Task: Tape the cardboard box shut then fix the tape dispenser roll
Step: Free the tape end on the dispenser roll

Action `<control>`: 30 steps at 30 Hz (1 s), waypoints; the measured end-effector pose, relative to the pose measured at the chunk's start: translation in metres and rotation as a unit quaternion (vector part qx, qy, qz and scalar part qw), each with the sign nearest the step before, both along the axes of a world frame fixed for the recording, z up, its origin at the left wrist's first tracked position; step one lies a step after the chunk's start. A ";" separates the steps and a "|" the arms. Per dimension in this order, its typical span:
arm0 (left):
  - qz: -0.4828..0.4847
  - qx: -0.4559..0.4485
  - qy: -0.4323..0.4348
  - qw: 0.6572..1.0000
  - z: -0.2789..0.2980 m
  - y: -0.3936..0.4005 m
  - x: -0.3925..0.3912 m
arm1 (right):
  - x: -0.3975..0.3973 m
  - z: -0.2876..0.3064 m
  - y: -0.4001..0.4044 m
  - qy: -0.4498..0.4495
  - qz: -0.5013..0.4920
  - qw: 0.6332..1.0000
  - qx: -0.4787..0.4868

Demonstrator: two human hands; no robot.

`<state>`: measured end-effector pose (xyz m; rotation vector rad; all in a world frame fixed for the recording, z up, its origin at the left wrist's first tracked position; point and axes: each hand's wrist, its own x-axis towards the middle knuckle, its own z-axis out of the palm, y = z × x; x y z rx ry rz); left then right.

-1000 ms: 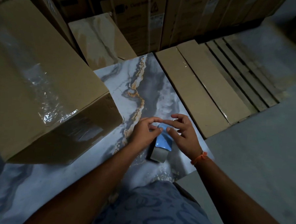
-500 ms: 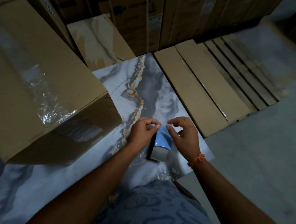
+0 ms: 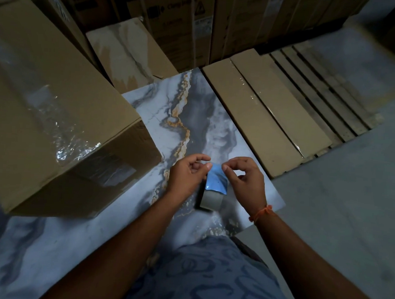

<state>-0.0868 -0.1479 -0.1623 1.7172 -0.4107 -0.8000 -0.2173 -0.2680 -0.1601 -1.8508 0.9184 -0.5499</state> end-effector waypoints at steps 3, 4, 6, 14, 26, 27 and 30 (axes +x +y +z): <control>-0.006 -0.001 0.051 0.999 0.007 -0.002 0.001 | 0.001 0.001 0.002 -0.001 0.005 1.000 0.001; -0.014 -0.006 0.067 0.998 0.008 -0.002 0.002 | 0.001 0.001 0.002 0.001 0.007 1.000 0.000; -0.027 -0.010 0.087 0.996 0.010 -0.004 0.004 | 0.001 0.002 0.001 0.008 0.009 1.000 0.000; -0.015 0.007 0.083 0.996 0.007 -0.010 0.004 | -0.001 0.006 0.007 0.024 0.011 1.000 0.005; 0.010 0.030 0.110 0.993 0.006 -0.012 -0.001 | 0.002 0.015 0.018 -0.048 -0.115 0.951 0.283; 0.011 0.035 0.110 0.993 0.006 -0.012 -0.001 | 0.003 0.016 0.017 -0.051 -0.119 0.948 0.291; 0.012 0.044 0.106 0.993 0.008 -0.011 -0.001 | 0.004 0.016 0.016 -0.053 -0.128 0.945 0.297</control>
